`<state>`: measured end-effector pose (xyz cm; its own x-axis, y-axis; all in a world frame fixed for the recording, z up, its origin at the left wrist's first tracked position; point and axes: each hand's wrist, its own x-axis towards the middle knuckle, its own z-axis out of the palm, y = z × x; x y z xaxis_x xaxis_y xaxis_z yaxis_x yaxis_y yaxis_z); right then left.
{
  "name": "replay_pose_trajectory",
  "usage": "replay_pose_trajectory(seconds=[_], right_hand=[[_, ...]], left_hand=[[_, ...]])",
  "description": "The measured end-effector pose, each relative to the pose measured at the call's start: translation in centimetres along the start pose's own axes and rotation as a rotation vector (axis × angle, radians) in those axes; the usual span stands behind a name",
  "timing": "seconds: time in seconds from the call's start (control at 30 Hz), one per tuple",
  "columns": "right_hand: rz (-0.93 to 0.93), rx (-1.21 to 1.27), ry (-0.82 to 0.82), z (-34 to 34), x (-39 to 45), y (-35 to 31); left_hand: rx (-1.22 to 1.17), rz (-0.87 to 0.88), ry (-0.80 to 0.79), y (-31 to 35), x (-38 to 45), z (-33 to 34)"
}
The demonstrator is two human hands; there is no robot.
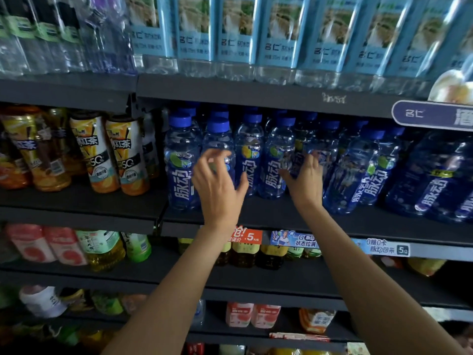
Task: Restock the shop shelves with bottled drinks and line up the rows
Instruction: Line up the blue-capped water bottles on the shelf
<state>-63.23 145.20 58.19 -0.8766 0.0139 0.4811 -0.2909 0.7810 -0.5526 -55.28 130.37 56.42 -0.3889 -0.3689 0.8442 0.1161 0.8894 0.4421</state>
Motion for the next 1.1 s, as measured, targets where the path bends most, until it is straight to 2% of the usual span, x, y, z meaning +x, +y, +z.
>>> replay_pose_trajectory(seconds=[0.07, 0.1, 0.17, 0.27, 0.47, 0.63, 0.8, 0.93, 1.1], right_hand=[[-0.062, -0.051, 0.219, -1.3, -0.2, 0.4], [-0.038, -0.069, 0.252, -2.0, 0.2, 0.6], [0.05, -0.095, 0.181, -2.9, 1.9, 1.1], [0.123, -0.172, 0.049, -2.5, 4.5, 1.0], [0.215, -0.049, 0.119, -1.7, 5.2, 0.6], [0.107, 0.057, 0.088, -3.4, 3.1, 0.4], [-0.048, 0.243, 0.012, -4.5, -0.6, -1.7], [-0.135, 0.322, -0.08, -3.0, -1.7, -4.8], [-0.176, 0.317, -0.128, -0.8, -2.0, -7.4]], left_hand=[[-0.034, 0.151, -0.067, 1.0, -0.2, 0.4], [-0.044, 0.21, -0.108, 1.3, -0.4, 0.7], [-0.068, 0.224, -0.147, 1.4, -1.0, 1.3], [-0.109, 0.153, -0.165, 1.0, -1.8, 1.6], [-0.026, 0.055, -0.131, -1.0, -1.5, 0.1], [0.0, 0.002, -0.096, -1.9, -1.0, 0.0], [-0.028, 0.042, -0.088, -2.6, -1.6, 0.5], [-0.078, 0.045, -0.085, -2.8, -1.9, 0.3], [-0.09, -0.065, -0.124, -3.2, -2.2, 0.1]])
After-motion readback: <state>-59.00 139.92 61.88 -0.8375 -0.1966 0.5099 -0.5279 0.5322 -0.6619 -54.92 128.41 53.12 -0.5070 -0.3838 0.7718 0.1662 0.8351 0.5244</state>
